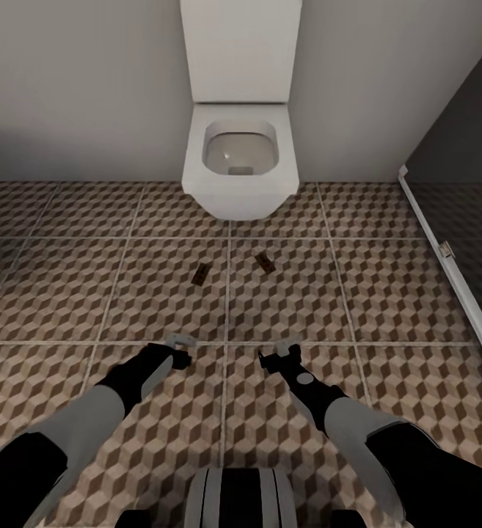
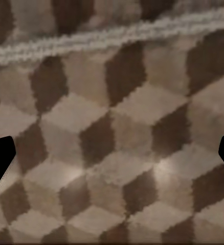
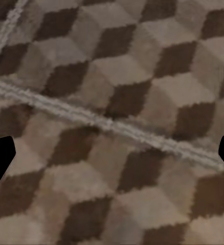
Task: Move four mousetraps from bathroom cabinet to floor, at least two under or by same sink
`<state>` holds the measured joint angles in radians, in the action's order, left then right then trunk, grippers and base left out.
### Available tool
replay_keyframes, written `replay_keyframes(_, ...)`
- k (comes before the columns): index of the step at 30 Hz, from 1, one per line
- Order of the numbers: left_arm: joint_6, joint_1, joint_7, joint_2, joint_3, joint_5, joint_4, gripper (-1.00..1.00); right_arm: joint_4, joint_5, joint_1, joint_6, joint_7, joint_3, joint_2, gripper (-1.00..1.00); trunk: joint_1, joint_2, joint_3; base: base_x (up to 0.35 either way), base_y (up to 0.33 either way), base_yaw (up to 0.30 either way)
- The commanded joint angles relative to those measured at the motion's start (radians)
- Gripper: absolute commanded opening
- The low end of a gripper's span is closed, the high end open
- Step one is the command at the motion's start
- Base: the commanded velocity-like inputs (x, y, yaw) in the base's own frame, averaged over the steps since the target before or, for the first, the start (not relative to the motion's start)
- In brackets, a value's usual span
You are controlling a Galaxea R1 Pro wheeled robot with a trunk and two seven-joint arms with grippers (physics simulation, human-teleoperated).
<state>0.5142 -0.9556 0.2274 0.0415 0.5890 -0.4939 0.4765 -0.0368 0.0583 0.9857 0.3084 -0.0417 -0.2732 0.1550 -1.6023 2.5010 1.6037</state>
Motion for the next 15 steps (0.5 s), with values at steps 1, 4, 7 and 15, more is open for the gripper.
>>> replay_keyframes(1, 0.003, 0.000, 0.008, 0.001, 0.008, -0.011, 0.000, 1.00, 0.001, 0.006, 0.001, 0.004, -0.004, -0.001, 0.000, 1.00, 0.001, 0.000, -0.003, 0.000, 0.000, 0.000)
replay_keyframes(4, 0.003, 0.002, 0.007, 0.002, 0.008, -0.011, -0.008, 1.00, 0.001, 0.006, 0.001, 0.006, -0.004, -0.001, -0.002, 1.00, 0.002, -0.001, -0.015, 0.000, 0.000, 0.000)
replay_keyframes(7, 0.003, 0.008, 0.006, 0.002, 0.008, -0.011, -0.013, 1.00, 0.001, 0.006, 0.001, 0.007, -0.004, -0.001, -0.002, 1.00, 0.010, -0.015, -0.025, 0.000, 0.000, 0.000)
replay_keyframes(15, -0.004, 0.040, 0.006, 0.009, 0.008, -0.010, -0.037, 1.00, 0.002, 0.006, 0.000, 0.010, -0.004, -0.001, -0.005, 1.00, 0.041, -0.071, -0.050, 0.000, 0.000, 0.000)
